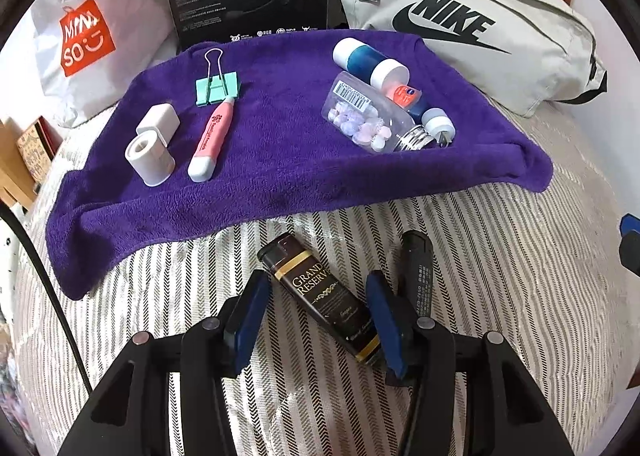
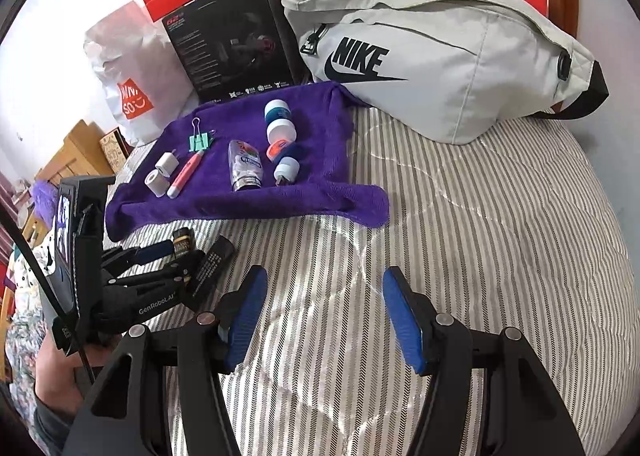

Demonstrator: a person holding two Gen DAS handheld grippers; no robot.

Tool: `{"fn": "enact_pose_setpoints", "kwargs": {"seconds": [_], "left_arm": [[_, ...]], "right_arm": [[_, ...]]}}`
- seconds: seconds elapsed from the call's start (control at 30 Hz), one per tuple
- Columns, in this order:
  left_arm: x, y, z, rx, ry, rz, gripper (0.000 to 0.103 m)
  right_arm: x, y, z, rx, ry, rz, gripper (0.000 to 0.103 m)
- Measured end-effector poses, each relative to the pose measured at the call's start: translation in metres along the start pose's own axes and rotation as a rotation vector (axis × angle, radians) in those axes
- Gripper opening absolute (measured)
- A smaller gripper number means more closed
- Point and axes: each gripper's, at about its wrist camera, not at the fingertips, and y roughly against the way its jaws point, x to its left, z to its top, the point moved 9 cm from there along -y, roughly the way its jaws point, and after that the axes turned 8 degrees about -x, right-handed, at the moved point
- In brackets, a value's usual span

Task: Organize rigid objects
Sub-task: 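Grasp the black-and-gold Grand Reserve box with the left tool while the right tool approaches the black stick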

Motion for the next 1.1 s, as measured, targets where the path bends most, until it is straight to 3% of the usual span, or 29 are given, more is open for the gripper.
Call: {"fn": "enact_pose_setpoints", "kwargs": {"seconds": [0.17, 0.33, 0.43, 0.6, 0.7, 1.1], "left_arm": [[0.008, 0.009, -0.008, -0.003, -0.046, 0.028, 0.050], [0.032, 0.013, -0.011, 0.005, -0.012, 0.060, 0.050], [0.030, 0.008, -0.007, 0.001, 0.003, 0.014, 0.047], [0.021, 0.007, -0.003, -0.014, 0.003, -0.029, 0.027], [0.021, 0.008, -0.003, -0.041, 0.012, -0.035, 0.022], [0.026, 0.016, -0.008, -0.163, 0.059, -0.114, 0.023]], "right_arm": [[0.003, 0.001, -0.001, 0.003, 0.030, 0.006, 0.060], [0.010, -0.001, 0.001, -0.002, 0.023, 0.029, 0.060], [0.020, -0.003, 0.001, 0.001, 0.029, 0.064, 0.060], [0.026, -0.008, -0.002, 0.021, 0.079, 0.029, 0.060], [0.028, -0.009, -0.001, 0.018, 0.076, 0.032, 0.060], [0.049, -0.024, -0.008, 0.055, 0.081, 0.071, 0.060]]}}
